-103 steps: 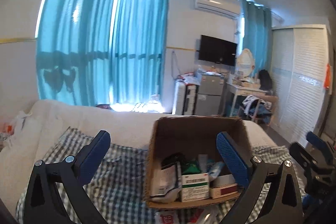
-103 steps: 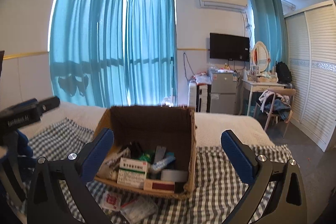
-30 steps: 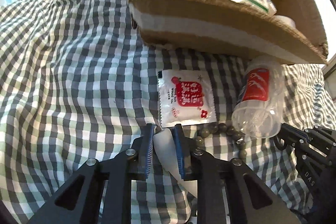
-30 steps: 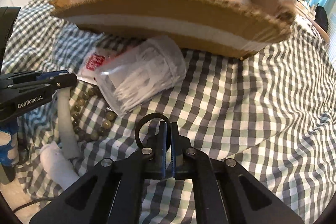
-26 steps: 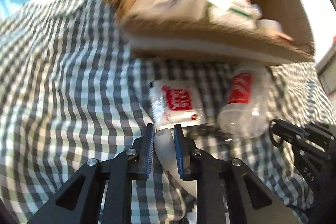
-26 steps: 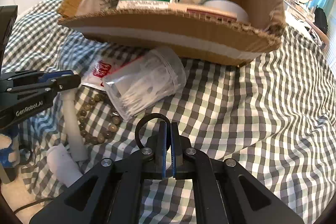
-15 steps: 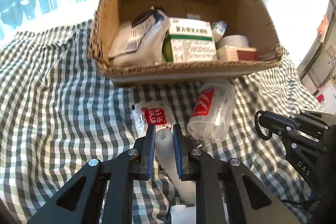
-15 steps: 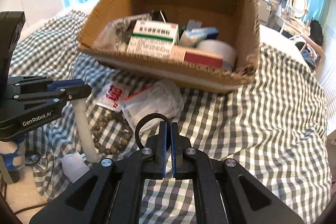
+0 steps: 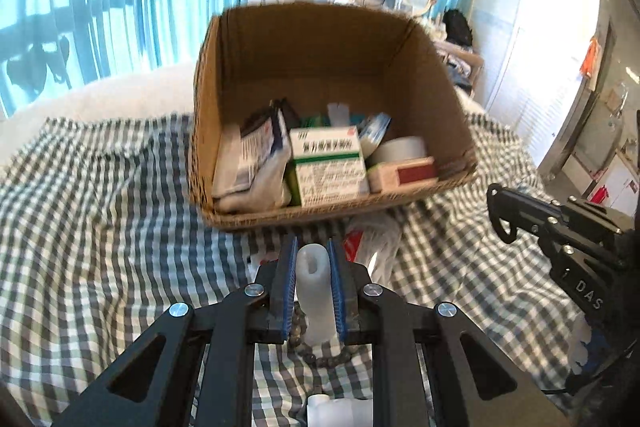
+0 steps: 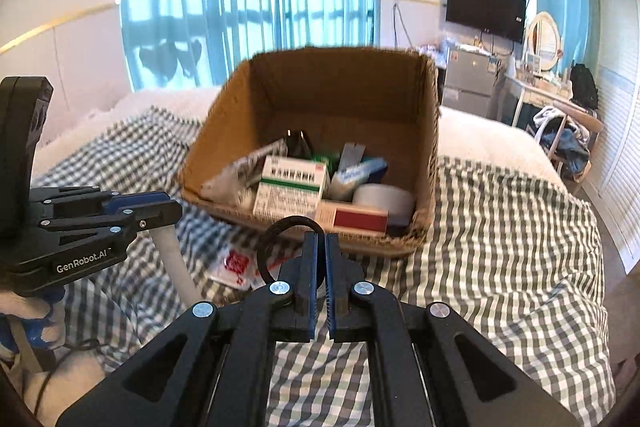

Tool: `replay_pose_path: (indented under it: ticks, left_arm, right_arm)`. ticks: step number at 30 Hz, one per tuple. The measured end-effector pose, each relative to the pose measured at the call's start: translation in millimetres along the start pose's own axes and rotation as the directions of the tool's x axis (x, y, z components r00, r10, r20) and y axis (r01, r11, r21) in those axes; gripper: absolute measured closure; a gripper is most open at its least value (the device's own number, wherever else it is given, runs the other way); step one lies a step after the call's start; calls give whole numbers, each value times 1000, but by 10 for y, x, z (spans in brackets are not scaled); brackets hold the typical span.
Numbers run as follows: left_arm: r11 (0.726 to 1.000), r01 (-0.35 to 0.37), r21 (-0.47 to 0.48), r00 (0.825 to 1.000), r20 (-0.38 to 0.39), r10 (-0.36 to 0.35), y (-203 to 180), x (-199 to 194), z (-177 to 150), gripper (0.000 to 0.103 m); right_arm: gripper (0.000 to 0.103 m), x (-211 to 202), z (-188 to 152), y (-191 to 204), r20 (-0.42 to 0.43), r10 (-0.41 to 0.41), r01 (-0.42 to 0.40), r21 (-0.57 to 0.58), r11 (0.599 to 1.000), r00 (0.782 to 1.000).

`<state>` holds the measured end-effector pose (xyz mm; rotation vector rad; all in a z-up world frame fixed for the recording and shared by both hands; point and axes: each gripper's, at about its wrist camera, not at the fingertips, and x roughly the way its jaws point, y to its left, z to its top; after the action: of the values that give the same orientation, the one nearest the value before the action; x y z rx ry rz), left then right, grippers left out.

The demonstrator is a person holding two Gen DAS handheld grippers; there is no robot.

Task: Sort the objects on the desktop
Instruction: 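Lift the white bottle and hair band and carry both over the cardboard box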

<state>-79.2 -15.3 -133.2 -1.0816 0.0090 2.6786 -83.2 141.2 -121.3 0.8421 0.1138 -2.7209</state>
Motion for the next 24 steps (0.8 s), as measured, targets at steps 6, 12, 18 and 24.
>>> replay_pose_path:
  ticks: [6,12,18,24]
  left_arm:
    - [1000,-2,20,996,88,1,-75,-302,164,87]
    - [999,6,32,983,185,-12,-115,-688,408,87]
    - [999,17,38,958,284,-27,-157,-1093,717,87]
    - [999,16,51,932,360,-34,-184,-1358,997,87]
  right_arm:
    - [100,-271,168,1,90,15,-15,7,1000,996]
    - [100,-529,388,-25,166,12,-15,17,1000,986]
    - [100,-785,677,-52,240,7,-11,18,1000,971]
    - [100,-1035,1005,-50,317,10,-16,16,1000,948]
